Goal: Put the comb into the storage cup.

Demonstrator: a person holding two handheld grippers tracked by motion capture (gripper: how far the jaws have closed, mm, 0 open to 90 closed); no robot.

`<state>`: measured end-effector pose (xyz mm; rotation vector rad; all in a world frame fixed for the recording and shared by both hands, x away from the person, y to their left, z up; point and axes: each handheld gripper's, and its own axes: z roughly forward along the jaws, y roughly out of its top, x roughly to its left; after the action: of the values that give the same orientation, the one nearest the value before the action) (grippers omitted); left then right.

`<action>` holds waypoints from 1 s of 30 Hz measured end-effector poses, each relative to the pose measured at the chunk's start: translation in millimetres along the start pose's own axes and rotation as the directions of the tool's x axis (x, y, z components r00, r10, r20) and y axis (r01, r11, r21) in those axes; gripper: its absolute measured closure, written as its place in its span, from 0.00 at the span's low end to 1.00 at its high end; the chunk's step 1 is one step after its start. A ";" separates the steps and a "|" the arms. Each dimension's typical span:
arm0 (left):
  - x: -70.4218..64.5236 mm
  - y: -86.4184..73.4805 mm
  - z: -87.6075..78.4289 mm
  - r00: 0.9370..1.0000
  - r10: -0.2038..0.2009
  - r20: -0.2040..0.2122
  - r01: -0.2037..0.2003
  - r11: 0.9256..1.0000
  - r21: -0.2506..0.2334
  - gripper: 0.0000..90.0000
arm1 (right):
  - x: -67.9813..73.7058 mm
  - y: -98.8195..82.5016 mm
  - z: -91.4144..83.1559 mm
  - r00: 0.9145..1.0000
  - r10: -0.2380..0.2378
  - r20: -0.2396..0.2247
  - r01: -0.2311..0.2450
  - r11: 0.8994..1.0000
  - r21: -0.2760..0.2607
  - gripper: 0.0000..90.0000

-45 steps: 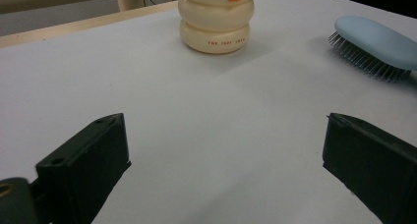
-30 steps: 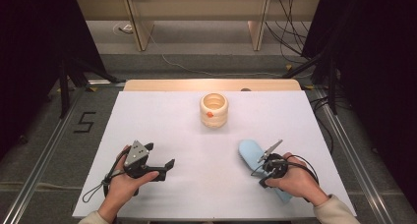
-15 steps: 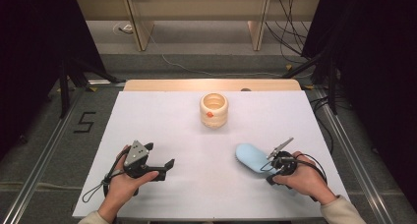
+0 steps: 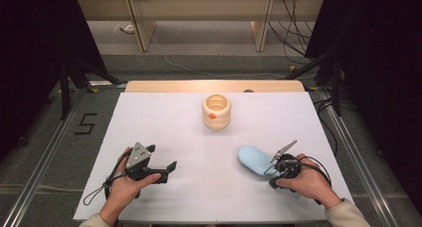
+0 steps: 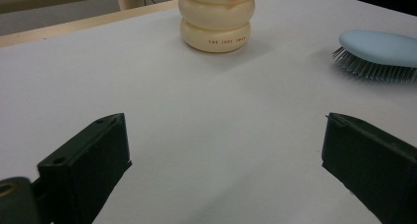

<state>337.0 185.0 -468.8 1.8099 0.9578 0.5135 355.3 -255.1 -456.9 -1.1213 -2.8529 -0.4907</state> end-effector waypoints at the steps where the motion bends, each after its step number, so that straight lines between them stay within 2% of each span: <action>1: 0.1 0.0 0.1 1.000 0.000 0.000 0.000 1.000 0.000 0.04 | 0.4 0.0 -0.4 1.000 0.000 -0.001 0.000 1.000 0.001 0.94; 6: 0.0 -0.3 0.3 1.000 0.001 0.002 -0.001 1.000 0.004 0.04 | 1.2 -0.3 -9.2 0.999 -0.018 -0.051 0.017 0.999 -0.030 0.85; 8: 0.1 -0.3 0.5 1.000 0.002 0.004 -0.002 1.000 0.004 0.04 | 0.8 -1.2 -16.1 0.997 -0.027 -0.075 0.023 0.998 -0.051 0.80; 10: -0.2 -0.3 0.4 1.000 0.001 0.004 -0.001 1.000 0.005 0.04 | -1.2 -2.6 -23.8 0.993 -0.030 -0.112 0.019 0.995 -0.094 0.74; 13: -0.2 0.0 0.3 1.000 0.000 0.003 0.000 1.000 0.003 0.04 | -5.3 -5.2 -37.5 0.980 -0.048 -0.191 0.013 0.983 -0.182 0.62; 15: -0.2 -0.2 0.5 1.000 0.002 0.005 -0.002 1.000 0.004 0.04 | -8.7 -6.9 -47.0 0.970 -0.086 -0.227 0.021 0.962 -0.273 0.51; 16: -0.2 -0.2 0.7 1.000 0.005 0.006 -0.005 1.000 0.005 0.04 | -11.2 -8.2 -53.5 0.964 -0.097 -0.246 0.010 0.943 -0.331 0.45; 17: -0.5 -0.3 0.7 1.000 0.004 0.005 -0.004 1.000 0.005 0.04 | -15.7 -10.1 -62.8 0.957 -0.120 -0.264 -0.005 0.903 -0.430 0.36; 18: -0.6 -0.2 0.7 1.000 0.005 0.005 -0.005 1.000 0.005 0.04 | -15.7 -10.1 -62.8 0.957 -0.120 -0.264 -0.005 0.903 -0.430 0.36; 19: -0.6 -0.1 0.7 1.000 0.005 0.006 -0.005 1.000 0.005 0.04 | -18.7 -11.1 -67.9 0.954 -0.146 -0.261 -0.002 0.869 -0.495 0.32; 21: -0.3 -0.1 0.9 1.000 0.005 0.006 -0.005 1.000 0.004 0.04 | -23.5 -13.5 -76.7 0.944 -0.183 -0.276 -0.023 0.794 -0.607 0.27; 22: -0.2 -0.1 0.8 1.000 0.006 0.007 -0.006 1.000 0.006 0.04 | -26.3 -14.5 -80.3 0.940 -0.189 -0.283 -0.039 0.767 -0.641 0.26; 23: -0.3 -0.1 0.8 1.000 0.006 0.007 -0.006 1.000 0.005 0.04 | -29.1 -15.4 -83.5 0.944 -0.191 -0.268 -0.049 0.725 -0.687 0.24; 24: -0.5 0.0 0.9 1.000 0.007 0.006 -0.007 1.000 0.004 0.04 | -30.7 -15.9 -85.2 0.948 -0.185 -0.258 -0.053 0.707 -0.705 0.24; 26: -0.5 0.1 0.9 1.000 0.008 0.006 -0.008 1.000 0.004 0.04 | -35.0 -17.1 -88.2 0.957 -0.173 -0.234 -0.065 0.656 -0.752 0.24; 27: -0.4 0.1 0.9 1.000 0.007 0.007 -0.007 1.000 0.005 0.04 | -36.2 -17.6 -88.9 0.959 -0.171 -0.224 -0.066 0.637 -0.768 0.24; 28: -0.3 0.0 0.8 1.000 0.007 0.007 -0.007 1.000 0.005 0.04 | -38.0 -18.1 -90.2 0.963 -0.165 -0.214 -0.070 0.611 -0.788 0.24; 29: -0.3 0.0 0.8 1.000 0.007 0.006 -0.007 1.000 0.005 0.04 | -38.8 -18.2 -90.9 0.966 -0.157 -0.205 -0.074 0.591 -0.803 0.24; 30: -0.4 0.0 0.8 1.000 0.005 0.004 -0.005 1.000 0.004 0.04 | -39.3 -18.4 -91.8 0.967 -0.156 -0.201 -0.075 0.580 -0.811 0.24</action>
<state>337.4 184.3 -469.1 1.8164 0.9526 0.5109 364.7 -321.5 -380.8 -0.9178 -2.3868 -1.9488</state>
